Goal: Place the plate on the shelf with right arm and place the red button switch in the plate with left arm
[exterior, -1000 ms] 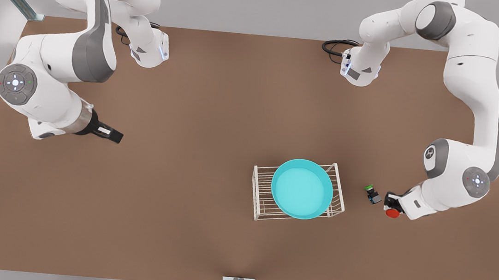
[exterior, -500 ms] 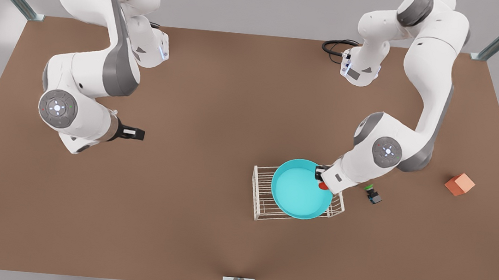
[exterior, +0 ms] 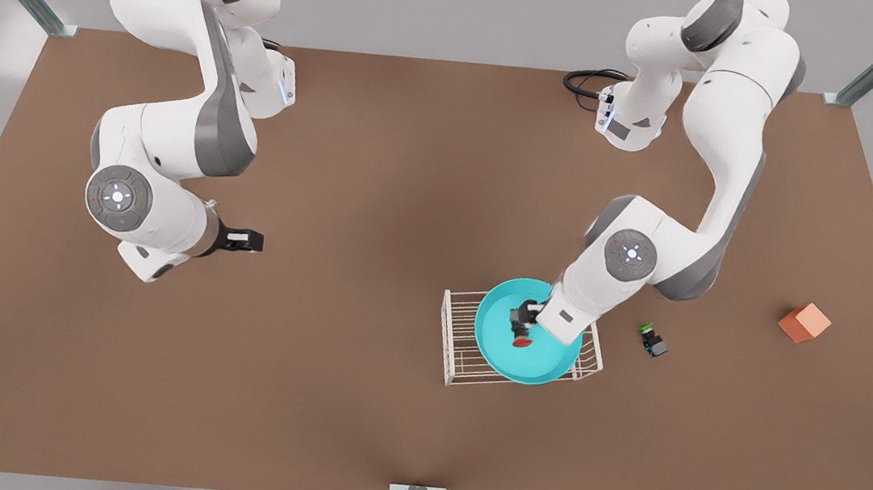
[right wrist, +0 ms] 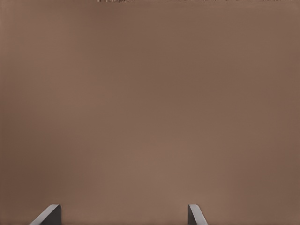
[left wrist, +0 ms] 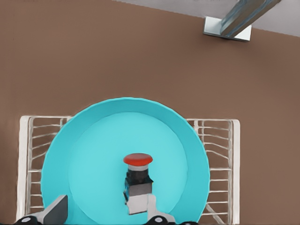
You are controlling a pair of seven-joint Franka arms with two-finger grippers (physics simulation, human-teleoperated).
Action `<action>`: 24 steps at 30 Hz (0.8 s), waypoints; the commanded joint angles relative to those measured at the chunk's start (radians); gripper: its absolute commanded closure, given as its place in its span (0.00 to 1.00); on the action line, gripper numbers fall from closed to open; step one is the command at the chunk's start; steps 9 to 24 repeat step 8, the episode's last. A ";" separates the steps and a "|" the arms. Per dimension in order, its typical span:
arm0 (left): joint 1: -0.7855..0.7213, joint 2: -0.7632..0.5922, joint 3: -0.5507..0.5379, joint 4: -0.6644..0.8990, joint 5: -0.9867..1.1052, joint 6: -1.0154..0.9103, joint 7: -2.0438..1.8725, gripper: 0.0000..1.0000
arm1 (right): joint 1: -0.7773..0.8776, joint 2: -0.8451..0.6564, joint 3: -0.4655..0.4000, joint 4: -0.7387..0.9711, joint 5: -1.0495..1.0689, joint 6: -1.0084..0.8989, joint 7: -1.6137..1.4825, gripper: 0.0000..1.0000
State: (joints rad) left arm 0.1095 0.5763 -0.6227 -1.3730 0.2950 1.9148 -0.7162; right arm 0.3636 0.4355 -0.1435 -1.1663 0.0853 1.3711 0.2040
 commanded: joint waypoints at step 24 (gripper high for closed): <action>0.328 -0.041 -0.045 0.043 0.073 -0.152 0.448 0.00 | -0.002 -0.001 -0.002 0.000 0.001 0.011 -0.049 0.00</action>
